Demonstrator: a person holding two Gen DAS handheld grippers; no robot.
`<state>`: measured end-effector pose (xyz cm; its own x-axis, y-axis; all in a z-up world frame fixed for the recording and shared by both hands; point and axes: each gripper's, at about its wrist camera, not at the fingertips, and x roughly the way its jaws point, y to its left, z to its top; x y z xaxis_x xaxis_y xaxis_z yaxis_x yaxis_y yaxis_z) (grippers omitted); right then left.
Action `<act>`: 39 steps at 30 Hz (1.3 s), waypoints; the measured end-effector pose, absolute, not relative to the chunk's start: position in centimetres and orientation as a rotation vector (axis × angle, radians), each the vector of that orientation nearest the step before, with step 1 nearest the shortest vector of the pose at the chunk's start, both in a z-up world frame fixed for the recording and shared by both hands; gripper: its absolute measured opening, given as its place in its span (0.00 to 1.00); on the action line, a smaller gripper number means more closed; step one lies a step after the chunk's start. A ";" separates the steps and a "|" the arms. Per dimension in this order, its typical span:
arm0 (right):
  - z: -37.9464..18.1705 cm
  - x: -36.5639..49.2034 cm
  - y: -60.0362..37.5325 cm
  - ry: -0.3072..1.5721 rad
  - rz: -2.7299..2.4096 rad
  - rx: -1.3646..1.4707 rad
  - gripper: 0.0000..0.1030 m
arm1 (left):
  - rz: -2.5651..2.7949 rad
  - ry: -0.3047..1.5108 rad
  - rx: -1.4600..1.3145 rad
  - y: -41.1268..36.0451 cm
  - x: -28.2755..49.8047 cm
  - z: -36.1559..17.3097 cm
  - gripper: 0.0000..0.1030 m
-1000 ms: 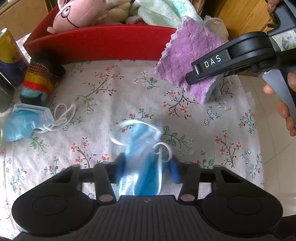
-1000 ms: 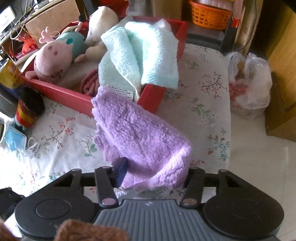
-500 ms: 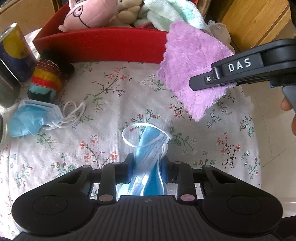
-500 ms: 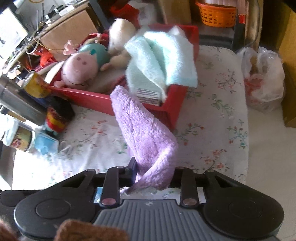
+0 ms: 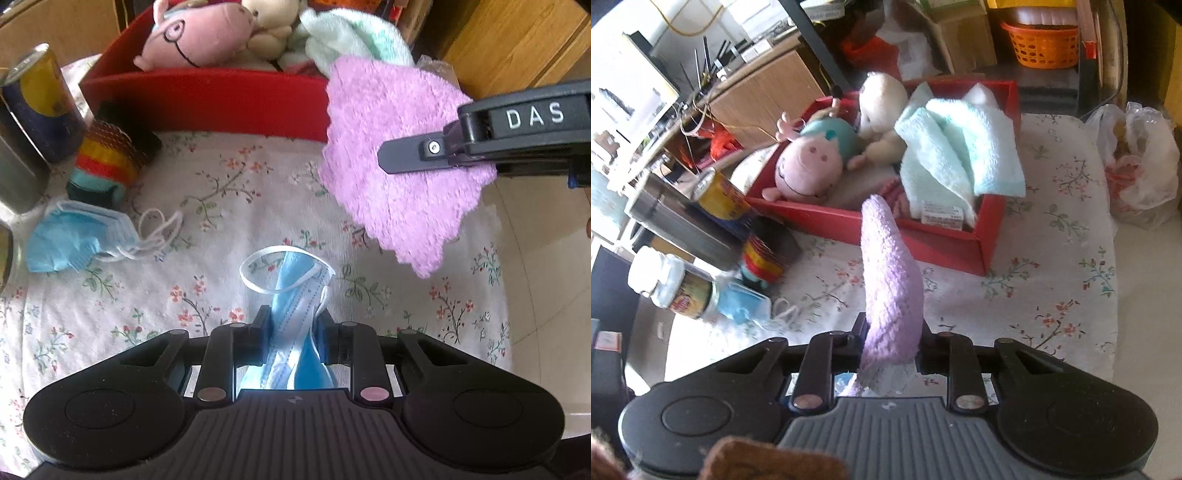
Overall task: Organize soft objects
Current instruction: 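Lift the blue mask and lilac cloth toward the red box with both tools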
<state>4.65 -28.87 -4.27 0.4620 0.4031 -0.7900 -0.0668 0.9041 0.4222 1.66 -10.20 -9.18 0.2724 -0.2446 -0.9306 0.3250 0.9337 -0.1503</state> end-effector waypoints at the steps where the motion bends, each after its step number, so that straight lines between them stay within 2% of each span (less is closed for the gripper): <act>1: -4.2 4.6 -28.9 1.053 0.296 0.360 0.00 | -0.385 1.231 0.071 -10.0 1.7 -9.0 0.22; 26: -0.2 3.2 -30.3 0.888 0.405 0.626 0.00 | -0.352 1.104 -0.159 -5.7 4.1 -3.7 0.20; 39: 3.6 2.1 -31.1 0.735 0.466 0.703 0.00 | -0.390 0.929 -0.287 -4.4 6.0 2.9 0.21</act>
